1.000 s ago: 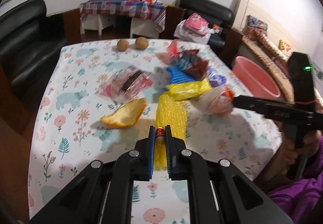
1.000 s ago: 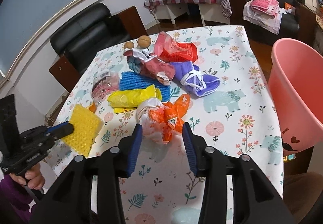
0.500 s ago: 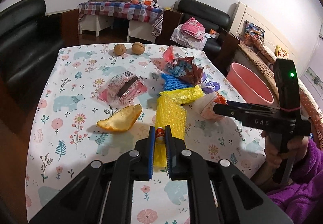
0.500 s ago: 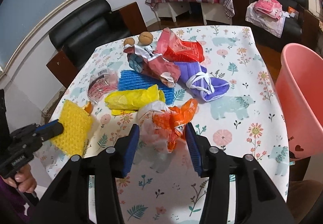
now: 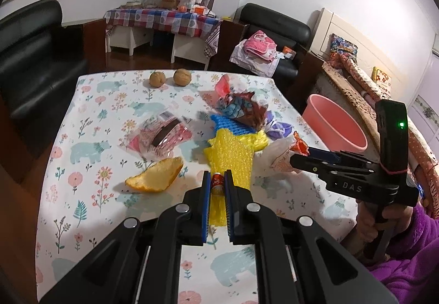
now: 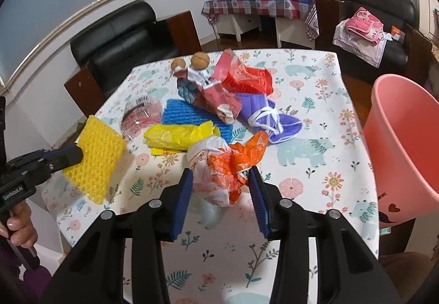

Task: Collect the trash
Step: 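Carry the bag and yellow sleeve over the pink bucket and release both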

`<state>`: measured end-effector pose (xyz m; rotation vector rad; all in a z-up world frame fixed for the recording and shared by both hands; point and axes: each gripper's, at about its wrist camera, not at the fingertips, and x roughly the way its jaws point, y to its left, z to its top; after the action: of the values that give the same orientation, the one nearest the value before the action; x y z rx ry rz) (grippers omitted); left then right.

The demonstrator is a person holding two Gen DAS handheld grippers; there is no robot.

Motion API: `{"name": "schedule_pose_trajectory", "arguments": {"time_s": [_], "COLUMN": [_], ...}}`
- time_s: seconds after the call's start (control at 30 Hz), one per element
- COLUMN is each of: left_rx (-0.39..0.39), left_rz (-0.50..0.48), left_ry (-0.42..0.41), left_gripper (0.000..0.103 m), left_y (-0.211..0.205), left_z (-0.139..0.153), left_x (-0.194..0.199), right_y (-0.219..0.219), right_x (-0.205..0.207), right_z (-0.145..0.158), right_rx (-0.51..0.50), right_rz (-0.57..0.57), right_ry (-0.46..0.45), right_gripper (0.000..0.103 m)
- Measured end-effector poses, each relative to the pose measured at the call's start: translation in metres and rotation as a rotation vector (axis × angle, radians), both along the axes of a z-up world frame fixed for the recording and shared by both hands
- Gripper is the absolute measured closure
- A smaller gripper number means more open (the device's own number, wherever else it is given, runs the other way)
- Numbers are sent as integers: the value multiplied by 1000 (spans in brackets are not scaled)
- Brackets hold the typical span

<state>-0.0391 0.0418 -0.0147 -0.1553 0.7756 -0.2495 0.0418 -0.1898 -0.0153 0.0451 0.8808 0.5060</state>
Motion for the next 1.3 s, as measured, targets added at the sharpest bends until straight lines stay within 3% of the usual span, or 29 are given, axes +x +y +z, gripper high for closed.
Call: {"name": "schedule_pose_trajectory", "arguments": {"time_s": [0.63,1.3], "left_rx": [-8,-36], "left_rz": [-107,-256], "left_ry": [-102,-138], "left_gripper": [94,94], "left_y": [-71,-189], "left_z": [38,57], "left_x": [32,101], "right_y": [-69,-167], "right_x": [0,19], "right_z": [35,36], "right_rx": [76,66], "right_rz": [-186,-437], "right_ry": [-92,-116], "right_gripper": [60,60]}}
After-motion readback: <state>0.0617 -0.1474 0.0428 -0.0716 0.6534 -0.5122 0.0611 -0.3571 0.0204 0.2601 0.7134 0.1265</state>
